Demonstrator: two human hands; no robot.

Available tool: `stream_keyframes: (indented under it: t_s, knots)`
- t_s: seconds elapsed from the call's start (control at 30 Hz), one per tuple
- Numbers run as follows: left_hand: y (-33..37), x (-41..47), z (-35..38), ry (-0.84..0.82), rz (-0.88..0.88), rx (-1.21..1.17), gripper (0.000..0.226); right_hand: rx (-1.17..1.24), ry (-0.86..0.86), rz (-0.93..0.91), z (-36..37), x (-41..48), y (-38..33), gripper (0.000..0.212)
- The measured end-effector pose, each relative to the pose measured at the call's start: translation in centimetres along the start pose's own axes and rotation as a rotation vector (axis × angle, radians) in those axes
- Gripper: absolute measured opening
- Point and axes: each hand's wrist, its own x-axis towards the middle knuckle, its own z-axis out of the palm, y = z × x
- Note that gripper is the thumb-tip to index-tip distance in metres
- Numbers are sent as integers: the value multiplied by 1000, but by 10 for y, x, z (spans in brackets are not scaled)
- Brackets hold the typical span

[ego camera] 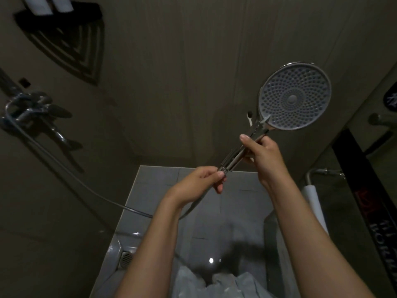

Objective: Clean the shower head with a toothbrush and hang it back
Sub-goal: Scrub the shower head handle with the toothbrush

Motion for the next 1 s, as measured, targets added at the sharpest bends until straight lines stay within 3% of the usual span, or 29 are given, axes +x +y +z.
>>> stream_keyframes:
  t_s: [0.1, 0.23, 0.3, 0.73, 0.9, 1.0]
  knots:
    - [-5, 6, 5, 147, 31, 158, 22, 12, 90, -2, -1, 1, 1, 15]
    - [0, 5, 9, 308, 123, 613, 31, 24, 200, -1, 0, 1, 3, 17]
    - [1, 5, 10, 368, 154, 678, 32, 18, 243, -4, 1, 2, 4, 18]
    - [-8, 7, 11, 540, 192, 649, 27, -17, 268, -51, 7, 9, 4, 17]
    - [-3, 4, 10, 529, 147, 508, 17, -59, 230, -74, 10, 11, 2, 19]
    - [-2, 3, 14, 541, 122, 404, 23, -100, 177, -64, 11, 9, 4, 21]
